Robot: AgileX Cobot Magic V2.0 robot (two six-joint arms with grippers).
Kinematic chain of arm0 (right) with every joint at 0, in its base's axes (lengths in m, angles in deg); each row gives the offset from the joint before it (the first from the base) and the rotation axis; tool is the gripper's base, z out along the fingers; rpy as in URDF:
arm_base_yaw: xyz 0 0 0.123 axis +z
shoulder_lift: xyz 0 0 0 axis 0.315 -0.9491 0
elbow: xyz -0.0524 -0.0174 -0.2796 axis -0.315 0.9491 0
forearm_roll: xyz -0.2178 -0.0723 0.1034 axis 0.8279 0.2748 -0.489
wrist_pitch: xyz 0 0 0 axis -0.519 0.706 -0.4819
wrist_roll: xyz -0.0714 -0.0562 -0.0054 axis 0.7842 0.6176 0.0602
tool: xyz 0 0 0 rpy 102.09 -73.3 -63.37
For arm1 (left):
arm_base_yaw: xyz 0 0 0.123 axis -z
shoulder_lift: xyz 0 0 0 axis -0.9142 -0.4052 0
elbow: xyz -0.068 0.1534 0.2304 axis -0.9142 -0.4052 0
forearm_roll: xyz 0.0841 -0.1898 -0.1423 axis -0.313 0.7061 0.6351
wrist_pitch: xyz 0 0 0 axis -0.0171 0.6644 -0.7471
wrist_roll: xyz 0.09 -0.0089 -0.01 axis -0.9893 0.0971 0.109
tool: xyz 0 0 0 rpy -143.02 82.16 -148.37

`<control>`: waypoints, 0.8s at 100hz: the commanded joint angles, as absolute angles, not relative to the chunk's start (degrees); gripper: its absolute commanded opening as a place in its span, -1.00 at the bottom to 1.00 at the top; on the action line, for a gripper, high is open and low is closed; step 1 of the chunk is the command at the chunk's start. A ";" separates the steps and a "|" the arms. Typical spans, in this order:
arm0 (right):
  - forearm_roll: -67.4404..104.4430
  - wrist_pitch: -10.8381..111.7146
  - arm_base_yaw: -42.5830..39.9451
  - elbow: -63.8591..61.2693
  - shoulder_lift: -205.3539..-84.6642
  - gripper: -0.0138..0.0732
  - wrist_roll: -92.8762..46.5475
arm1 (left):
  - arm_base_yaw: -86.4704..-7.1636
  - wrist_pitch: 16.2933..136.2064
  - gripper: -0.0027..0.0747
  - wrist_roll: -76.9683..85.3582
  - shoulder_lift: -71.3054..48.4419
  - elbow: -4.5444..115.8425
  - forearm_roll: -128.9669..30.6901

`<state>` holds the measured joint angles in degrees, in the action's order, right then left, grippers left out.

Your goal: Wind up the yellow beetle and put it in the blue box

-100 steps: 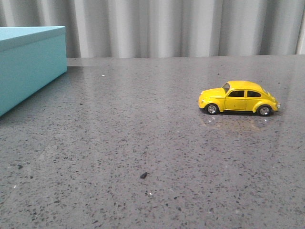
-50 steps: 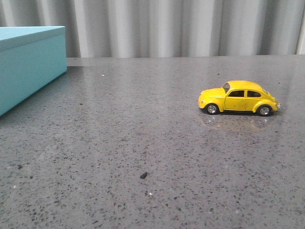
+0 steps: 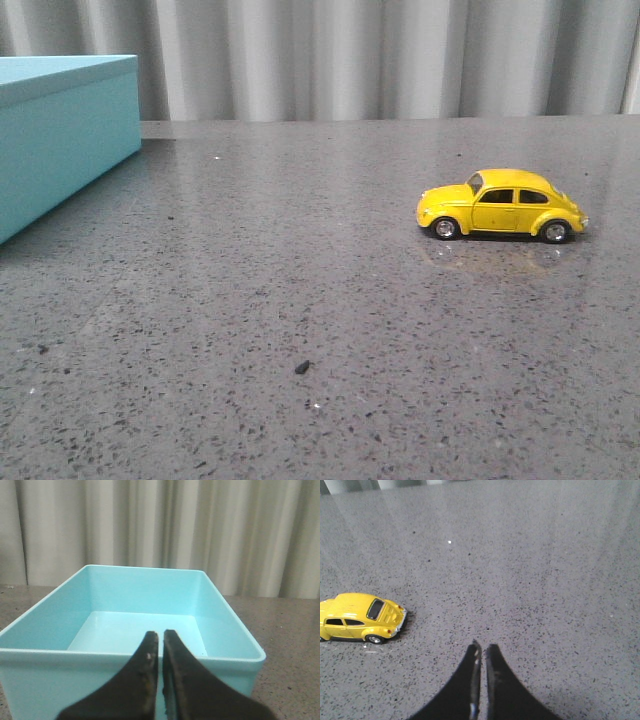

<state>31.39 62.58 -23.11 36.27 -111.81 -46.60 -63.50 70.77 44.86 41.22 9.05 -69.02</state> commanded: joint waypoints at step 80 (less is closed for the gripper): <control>32.35 85.61 -1.33 -8.78 -157.13 -0.78 -43.88 | -63.55 66.74 -0.99 44.69 40.02 11.07 -68.43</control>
<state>32.42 84.05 -2.66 -3.07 -154.08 -44.45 -63.50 71.02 44.76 41.22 9.05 -68.93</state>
